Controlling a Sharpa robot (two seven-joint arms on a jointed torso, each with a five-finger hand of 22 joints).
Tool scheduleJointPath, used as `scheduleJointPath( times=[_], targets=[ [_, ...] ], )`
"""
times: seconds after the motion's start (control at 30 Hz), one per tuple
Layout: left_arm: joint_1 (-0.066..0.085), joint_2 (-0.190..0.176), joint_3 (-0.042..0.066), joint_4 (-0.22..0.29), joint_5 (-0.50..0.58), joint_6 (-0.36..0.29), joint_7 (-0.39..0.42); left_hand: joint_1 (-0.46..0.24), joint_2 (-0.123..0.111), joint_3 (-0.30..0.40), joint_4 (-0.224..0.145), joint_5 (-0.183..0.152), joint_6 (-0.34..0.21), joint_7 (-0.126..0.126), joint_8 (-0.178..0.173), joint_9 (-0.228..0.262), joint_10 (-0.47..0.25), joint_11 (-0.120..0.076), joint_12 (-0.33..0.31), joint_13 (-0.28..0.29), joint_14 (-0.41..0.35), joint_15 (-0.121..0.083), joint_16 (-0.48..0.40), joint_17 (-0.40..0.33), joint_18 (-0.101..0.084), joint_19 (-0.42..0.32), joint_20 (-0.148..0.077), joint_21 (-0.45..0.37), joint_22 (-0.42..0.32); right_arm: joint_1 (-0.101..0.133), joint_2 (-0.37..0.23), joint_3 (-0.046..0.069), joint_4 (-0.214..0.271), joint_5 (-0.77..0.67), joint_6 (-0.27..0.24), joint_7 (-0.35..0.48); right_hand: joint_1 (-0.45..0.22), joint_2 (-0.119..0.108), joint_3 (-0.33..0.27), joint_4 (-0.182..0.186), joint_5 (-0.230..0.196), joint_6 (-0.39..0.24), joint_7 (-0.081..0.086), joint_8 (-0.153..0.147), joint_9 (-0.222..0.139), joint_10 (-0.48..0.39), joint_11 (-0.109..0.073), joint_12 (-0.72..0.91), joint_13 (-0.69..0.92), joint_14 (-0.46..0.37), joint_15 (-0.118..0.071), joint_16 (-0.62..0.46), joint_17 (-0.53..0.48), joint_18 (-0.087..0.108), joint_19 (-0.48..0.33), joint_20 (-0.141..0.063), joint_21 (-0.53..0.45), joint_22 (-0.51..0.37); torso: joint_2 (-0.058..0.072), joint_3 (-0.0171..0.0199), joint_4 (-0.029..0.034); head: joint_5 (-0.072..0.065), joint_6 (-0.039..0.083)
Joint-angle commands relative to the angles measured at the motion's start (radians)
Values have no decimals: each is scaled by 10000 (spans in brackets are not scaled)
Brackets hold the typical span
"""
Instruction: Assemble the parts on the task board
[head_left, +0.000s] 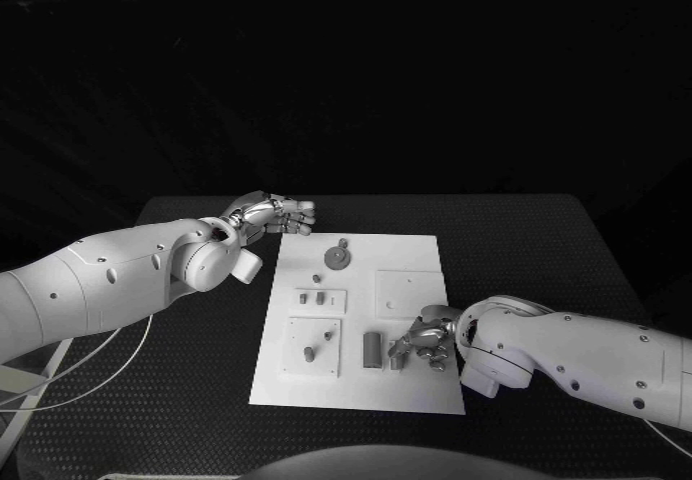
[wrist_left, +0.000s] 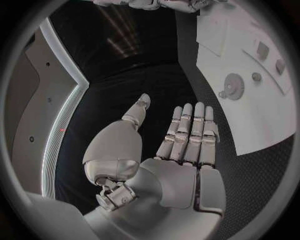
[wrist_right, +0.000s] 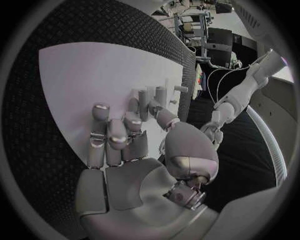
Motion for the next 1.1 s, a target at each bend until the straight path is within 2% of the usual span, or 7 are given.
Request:
scheduleJointPath(
  times=[0.03,0.53,1.1],
  targets=[
    [10,17,6,18,43,114,73,-76,11,-51,-24,-57,13,44,-39,-1,31,52,29,-10,47,48,-45,11,-23,-56,28,-65,-14,-35,68,-8,72,133,255,295,-98,-97,20,114,-63,-408,425,-23,-17,-79,14,-43,-17,-31,37,-64,-10,262,-20,14,-64,107,2,-1,-2,3,-2],
    [10,17,6,11,43,124,64,-74,13,-52,-22,-58,11,44,-40,-1,35,51,30,-15,48,49,-52,17,-24,-57,29,-65,-14,-35,49,-8,117,171,195,428,-312,-460,203,408,-62,-395,422,-35,-50,-82,10,-27,-25,-27,32,-64,-9,262,12,-10,-90,120,0,0,1,25,3],
    [10,2,5,7,43,125,52,-73,17,-54,-19,-58,13,44,-38,0,38,51,31,-20,48,50,-58,24,-23,-58,30,-64,-15,-34,-114,-4,193,-160,102,458,-342,-492,258,491,-62,-389,420,-33,-54,-80,7,-22,-28,-21,28,-62,-9,262,29,-18,-93,125,-1,-5,2,63,2]
  ],
)
